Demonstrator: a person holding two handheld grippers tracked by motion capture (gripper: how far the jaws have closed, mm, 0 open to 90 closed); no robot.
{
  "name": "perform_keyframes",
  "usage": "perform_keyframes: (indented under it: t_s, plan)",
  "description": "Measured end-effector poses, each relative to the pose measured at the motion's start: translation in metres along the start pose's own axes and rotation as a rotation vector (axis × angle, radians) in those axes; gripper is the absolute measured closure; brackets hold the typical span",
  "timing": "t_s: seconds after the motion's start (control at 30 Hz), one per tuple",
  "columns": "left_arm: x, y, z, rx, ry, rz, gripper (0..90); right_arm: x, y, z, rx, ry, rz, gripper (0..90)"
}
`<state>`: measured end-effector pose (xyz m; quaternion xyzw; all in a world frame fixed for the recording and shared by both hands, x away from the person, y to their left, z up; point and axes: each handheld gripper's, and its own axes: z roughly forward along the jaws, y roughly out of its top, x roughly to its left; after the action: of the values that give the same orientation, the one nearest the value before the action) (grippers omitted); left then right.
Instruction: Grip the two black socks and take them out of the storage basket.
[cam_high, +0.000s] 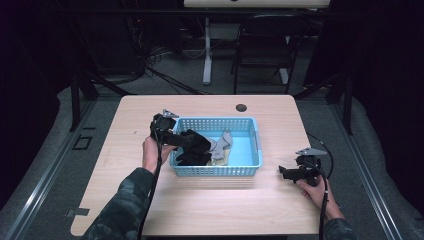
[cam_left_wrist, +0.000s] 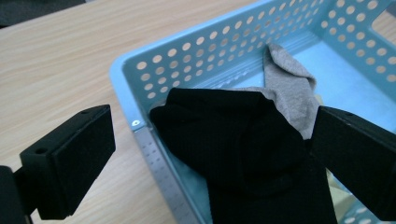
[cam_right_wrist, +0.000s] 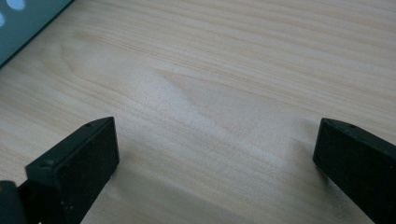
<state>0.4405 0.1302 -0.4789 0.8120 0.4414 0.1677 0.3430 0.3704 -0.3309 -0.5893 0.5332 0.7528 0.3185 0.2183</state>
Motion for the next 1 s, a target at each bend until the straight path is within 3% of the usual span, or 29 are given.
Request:
perform_keyframes:
  t_s: [0.37,0.83,1.0]
  plan:
    - [-0.015,0.010,0.038,0.080,0.001,0.009,2.5,0.000,0.000,0.000,0.000,0.000,0.000,0.0]
    - [-0.025,0.020,0.061,0.138,0.002,0.038,8.1,0.000,0.000,0.000,-0.001,0.000,0.000,0.0]
    - [-0.026,0.020,0.069,0.176,0.006,0.051,14.4,0.000,0.000,0.000,0.000,0.001,0.000,0.0]
